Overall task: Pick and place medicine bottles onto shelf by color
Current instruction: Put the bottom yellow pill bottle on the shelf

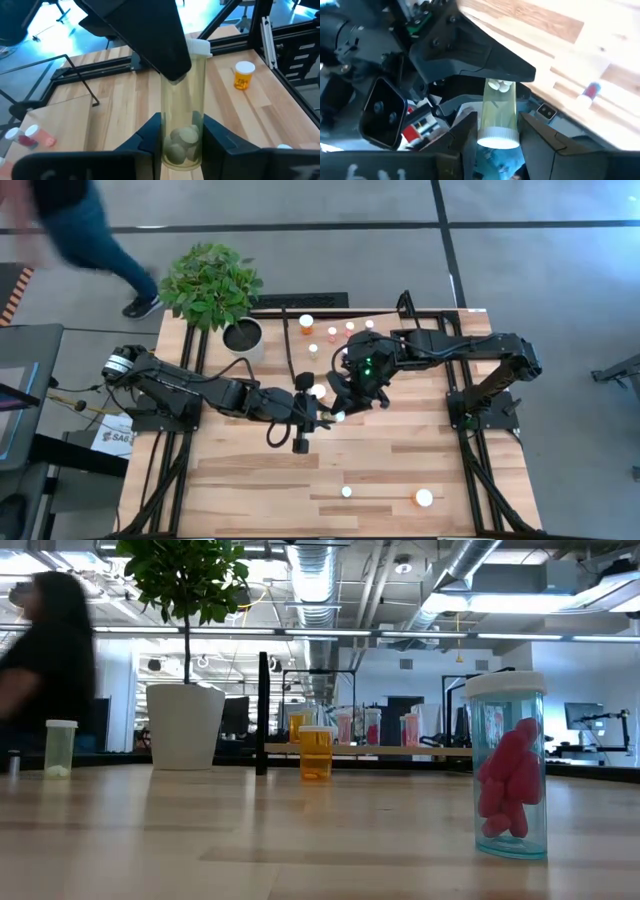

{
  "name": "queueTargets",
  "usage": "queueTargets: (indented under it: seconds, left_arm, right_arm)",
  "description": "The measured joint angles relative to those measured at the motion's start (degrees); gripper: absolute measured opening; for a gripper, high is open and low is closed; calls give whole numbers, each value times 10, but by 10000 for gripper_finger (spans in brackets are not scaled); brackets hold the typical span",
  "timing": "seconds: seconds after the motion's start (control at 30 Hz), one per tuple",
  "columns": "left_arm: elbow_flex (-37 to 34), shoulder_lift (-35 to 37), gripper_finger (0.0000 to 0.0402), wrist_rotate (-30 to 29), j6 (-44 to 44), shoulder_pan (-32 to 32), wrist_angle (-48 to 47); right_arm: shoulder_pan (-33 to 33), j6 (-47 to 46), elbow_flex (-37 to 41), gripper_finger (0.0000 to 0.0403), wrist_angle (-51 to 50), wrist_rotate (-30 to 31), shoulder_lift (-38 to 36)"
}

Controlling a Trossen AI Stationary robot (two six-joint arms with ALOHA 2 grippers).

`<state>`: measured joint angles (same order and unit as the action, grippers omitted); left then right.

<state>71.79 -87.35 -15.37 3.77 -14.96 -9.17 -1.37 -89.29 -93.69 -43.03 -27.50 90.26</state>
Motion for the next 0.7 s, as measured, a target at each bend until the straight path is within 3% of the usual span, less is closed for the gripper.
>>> queueTargets:
  seconds: [0.17,0.37,0.57,0.7]
  left_arm:
    - [0,0,85,0,0,0,-1]
    - [0,0,76,0,-1,0,0]
    - [0,0,70,0,-1,0,3]
    - [0,1,71,1,-1,0,3]
  right_arm:
    - [0,76,0,159,-17,20,0]
    - [0,161,0,186,-44,23,0]
    - [2,187,0,235,-46,24,0]
    - [10,195,0,248,-45,24,0]
